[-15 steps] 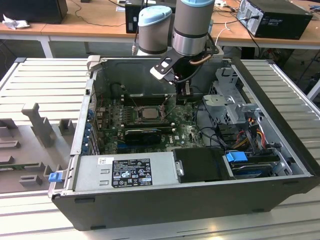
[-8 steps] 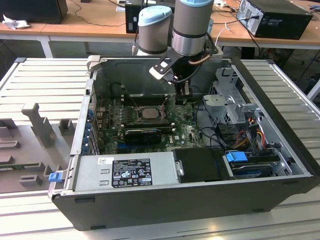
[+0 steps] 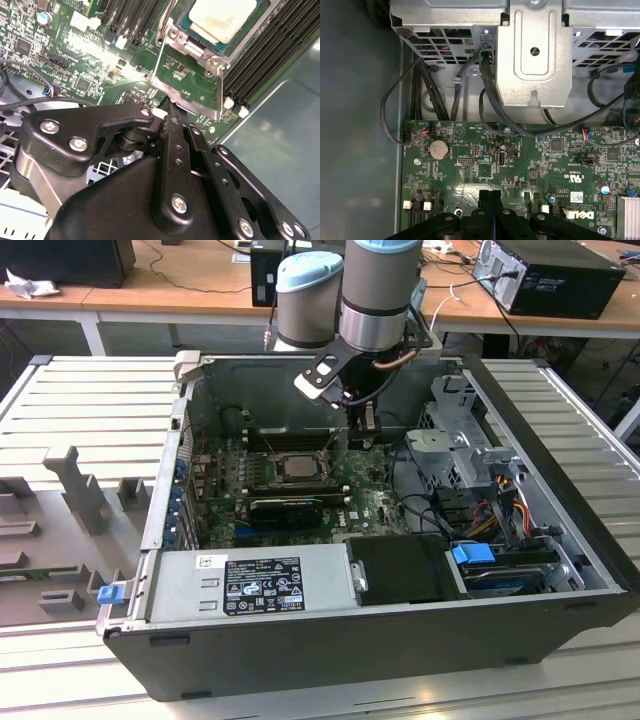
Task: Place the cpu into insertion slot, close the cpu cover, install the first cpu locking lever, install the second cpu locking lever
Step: 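Close the cpu cover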
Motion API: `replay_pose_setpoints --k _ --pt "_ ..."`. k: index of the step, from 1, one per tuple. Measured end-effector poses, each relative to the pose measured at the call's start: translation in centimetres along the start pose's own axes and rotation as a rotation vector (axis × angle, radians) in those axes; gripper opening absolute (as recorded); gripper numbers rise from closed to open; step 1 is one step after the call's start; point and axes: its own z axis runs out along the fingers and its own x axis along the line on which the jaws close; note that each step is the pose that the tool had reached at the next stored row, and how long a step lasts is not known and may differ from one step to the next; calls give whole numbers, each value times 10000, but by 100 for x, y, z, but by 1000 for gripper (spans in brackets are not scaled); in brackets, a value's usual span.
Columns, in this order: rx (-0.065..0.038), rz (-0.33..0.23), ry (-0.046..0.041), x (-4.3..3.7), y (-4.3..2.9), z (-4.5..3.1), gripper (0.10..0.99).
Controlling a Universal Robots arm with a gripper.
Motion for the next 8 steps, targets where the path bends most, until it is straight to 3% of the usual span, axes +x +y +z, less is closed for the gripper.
replay_pose_setpoints --k 8 --pt "0 -1 -1 2 -68 -3 106"
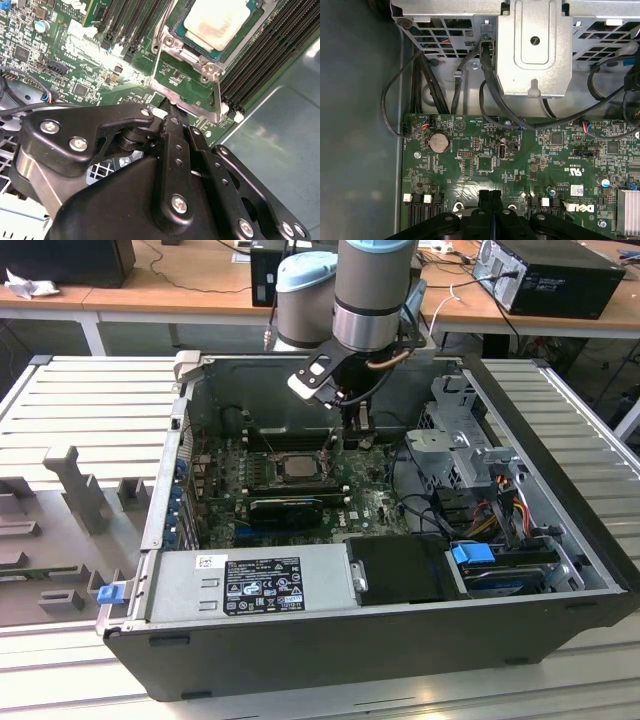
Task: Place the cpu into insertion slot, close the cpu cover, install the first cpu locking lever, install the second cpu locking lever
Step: 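Close the cpu cover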
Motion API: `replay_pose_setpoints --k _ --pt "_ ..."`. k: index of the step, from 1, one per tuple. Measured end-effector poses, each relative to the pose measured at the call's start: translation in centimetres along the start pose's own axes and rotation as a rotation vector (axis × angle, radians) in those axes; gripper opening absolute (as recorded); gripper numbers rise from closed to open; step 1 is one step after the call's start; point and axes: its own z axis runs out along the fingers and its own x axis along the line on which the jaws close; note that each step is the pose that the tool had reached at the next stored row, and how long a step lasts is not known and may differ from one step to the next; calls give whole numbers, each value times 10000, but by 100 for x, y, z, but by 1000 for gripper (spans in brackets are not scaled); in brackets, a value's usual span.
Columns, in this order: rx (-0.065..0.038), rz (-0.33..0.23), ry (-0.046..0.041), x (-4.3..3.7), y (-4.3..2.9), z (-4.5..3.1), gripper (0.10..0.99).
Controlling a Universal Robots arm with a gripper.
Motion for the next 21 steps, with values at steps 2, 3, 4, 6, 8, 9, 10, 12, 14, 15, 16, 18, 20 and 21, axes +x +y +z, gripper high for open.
replay_pose_setpoints --k 2,3,4,6,8,9,10,12,14,15,16,18,20,21 --pt "0 1 0 0 -9 0 106" --pt "0 1 1 0 -12 0 106" --pt "0 1 1 0 -17 1 106" --pt "0 0 1 1 -28 1 106" --pt "0 1 0 1 -45 0 106" --pt "-1 1 1 1 -52 0 106" --pt "0 1 1 1 -57 0 106" --pt "-1 0 2 1 -68 1 106" --pt "0 0 0 2 -98 2 106" --pt "0 -1 0 2 -111 2 106" --pt "0 0 0 1 -126 2 106" --pt "0 1 1 2 -152 1 106" --pt "0 1 1 2 -175 1 106" --pt "0 0 0 2 -187 0 106"
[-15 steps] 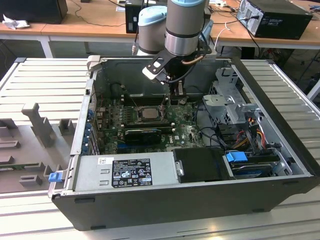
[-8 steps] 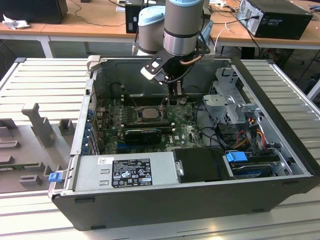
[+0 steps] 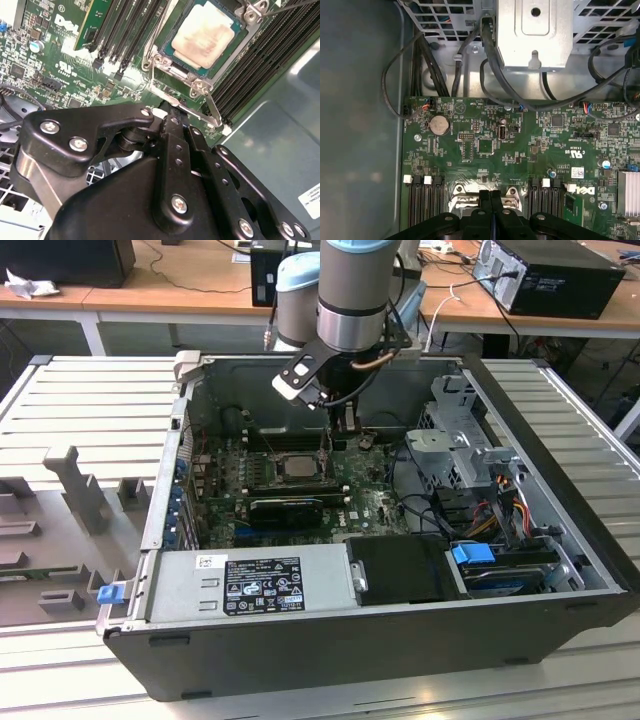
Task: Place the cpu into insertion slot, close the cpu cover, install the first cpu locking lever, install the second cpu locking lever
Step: 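Close the cpu cover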
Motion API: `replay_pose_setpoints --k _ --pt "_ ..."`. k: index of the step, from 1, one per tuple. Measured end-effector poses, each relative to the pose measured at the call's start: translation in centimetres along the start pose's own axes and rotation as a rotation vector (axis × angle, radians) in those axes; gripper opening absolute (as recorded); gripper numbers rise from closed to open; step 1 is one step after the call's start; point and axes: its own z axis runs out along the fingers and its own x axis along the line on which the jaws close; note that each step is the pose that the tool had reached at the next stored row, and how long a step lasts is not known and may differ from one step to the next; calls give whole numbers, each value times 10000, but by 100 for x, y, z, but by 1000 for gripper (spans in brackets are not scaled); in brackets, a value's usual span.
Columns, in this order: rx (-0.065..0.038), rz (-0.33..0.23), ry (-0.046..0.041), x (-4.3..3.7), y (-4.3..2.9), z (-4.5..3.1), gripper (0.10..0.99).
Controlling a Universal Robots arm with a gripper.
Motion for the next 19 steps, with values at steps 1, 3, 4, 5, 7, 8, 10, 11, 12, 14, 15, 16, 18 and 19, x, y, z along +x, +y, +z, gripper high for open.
replay_pose_setpoints --k 1,3,4,5,7,8,10,11,12,14,15,16,18,19 --pt "0 0 0 0 -16 -1 106" --pt "0 0 0 1 -38 -1 106" --pt "0 0 1 1 -41 -1 106" --pt "0 0 1 1 -44 0 106" --pt "0 0 1 1 -60 16 106" --pt "0 -4 2 0 -68 36 106" --pt "4 -25 2 -2 -86 84 106" --pt "10 -74 6 -2 -110 106 106" --pt "24 -114 10 -2 -146 117 106" --pt "30 -126 8 -1 -239 122 106" --pt "30 -129 9 0 -293 125 106" --pt "30 -132 10 1 -336 129 106" --pt "30 -144 10 5 -420 141 106" --pt "31 -161 10 6 -463 146 106"
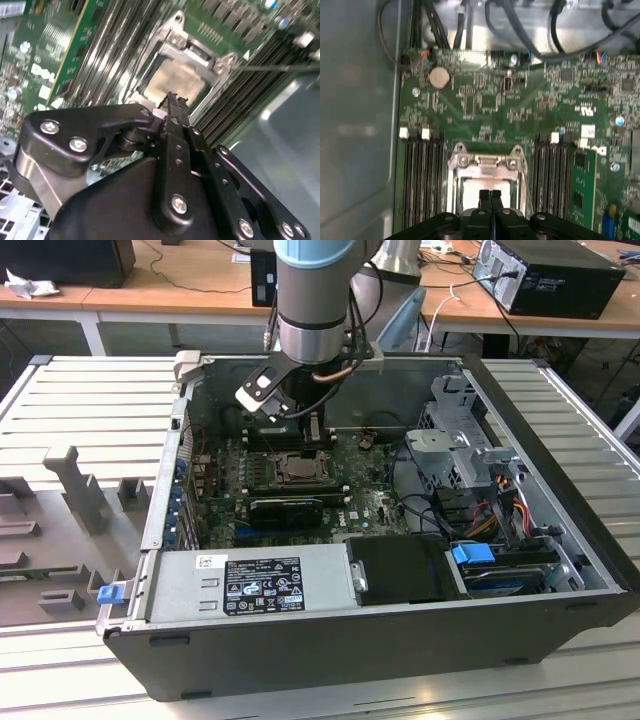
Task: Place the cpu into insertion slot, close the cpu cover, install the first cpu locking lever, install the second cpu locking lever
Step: 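Close the cpu cover, then install the first cpu locking lever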
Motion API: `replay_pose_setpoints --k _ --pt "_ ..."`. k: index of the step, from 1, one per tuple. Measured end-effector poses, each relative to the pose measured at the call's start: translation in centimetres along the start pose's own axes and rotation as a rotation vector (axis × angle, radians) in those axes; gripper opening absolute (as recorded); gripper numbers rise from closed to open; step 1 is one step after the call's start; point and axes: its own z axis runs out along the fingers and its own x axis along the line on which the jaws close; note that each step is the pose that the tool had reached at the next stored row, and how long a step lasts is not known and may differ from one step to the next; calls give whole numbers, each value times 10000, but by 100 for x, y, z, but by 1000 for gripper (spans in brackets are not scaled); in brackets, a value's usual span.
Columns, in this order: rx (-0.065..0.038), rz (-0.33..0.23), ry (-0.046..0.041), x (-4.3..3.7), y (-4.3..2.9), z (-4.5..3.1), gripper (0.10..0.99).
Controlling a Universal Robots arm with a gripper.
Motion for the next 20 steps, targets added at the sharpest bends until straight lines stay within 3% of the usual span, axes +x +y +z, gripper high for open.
replay_pose_setpoints --k 6,13,15,20 --pt "1 -4 1 3 -78 -2 106" --pt "2 -3 -1 5 -79 -55 106" --pt "1 -4 -4 8 -77 -109 106" --pt "2 -5 -18 10 -75 -159 106"
